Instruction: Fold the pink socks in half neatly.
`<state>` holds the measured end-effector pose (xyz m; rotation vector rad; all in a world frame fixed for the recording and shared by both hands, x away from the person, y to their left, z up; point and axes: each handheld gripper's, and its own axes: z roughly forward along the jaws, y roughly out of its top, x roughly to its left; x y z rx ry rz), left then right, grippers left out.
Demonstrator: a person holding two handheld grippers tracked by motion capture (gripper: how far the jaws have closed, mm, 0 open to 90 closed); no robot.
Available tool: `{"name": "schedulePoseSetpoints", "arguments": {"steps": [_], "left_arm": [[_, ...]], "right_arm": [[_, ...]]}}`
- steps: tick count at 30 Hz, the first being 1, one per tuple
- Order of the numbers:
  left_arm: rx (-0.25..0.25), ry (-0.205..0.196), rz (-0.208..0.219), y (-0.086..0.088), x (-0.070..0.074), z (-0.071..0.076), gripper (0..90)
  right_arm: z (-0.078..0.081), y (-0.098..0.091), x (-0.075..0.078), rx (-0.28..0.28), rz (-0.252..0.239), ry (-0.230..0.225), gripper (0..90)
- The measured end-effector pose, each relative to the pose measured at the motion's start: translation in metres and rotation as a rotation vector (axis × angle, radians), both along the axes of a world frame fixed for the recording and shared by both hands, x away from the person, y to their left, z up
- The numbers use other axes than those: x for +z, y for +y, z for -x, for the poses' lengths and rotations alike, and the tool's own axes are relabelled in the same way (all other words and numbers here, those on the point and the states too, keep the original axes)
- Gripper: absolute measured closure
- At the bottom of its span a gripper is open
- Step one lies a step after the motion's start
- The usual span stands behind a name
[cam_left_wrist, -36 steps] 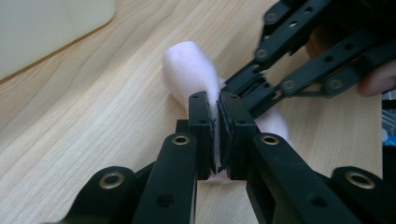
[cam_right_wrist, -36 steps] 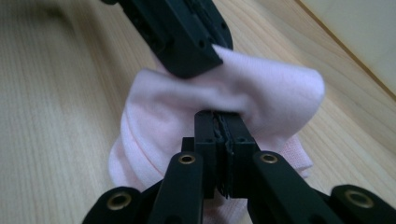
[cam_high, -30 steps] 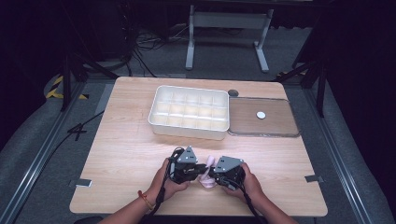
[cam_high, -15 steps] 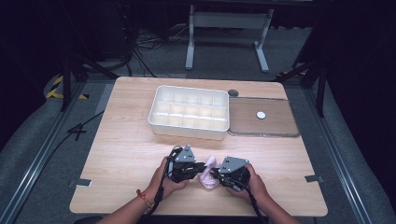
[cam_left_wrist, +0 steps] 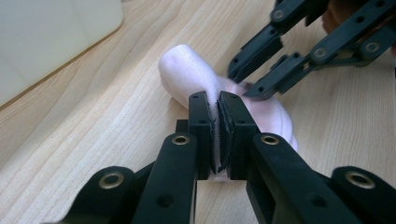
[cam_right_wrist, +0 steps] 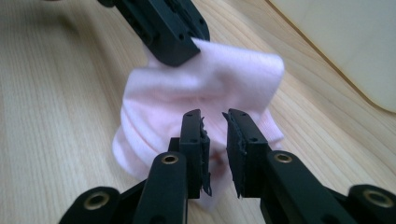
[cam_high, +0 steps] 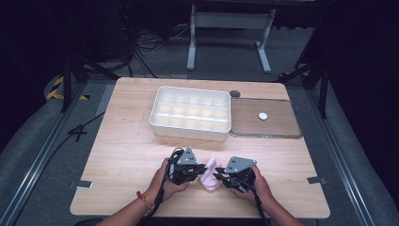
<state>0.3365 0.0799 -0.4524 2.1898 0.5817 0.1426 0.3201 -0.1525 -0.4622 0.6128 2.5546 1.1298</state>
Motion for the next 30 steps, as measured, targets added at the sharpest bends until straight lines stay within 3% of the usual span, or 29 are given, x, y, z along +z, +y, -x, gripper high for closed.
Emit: {"name": "schedulePoseSetpoints", "arguments": {"steps": [9, 17, 21, 30], "left_arm": [[-0.031, -0.015, 0.029, -0.005, 0.004, 0.004, 83.9], [-0.08, -0.035, -0.004, -0.012, 0.003, 0.01, 83.7], [-0.108, -0.046, -0.051, -0.016, -0.001, 0.013, 83.7], [-0.112, -0.04, -0.046, -0.017, -0.003, 0.011, 83.5]], "right_arm": [[0.002, 0.002, -0.005, -0.003, 0.041, 0.019, 78.2], [-0.002, 0.01, -0.007, -0.014, 0.041, 0.002, 79.5], [-0.002, 0.013, -0.009, -0.026, 0.031, -0.011, 78.0], [-0.003, -0.008, -0.007, -0.032, 0.017, 0.042, 79.9]]}}
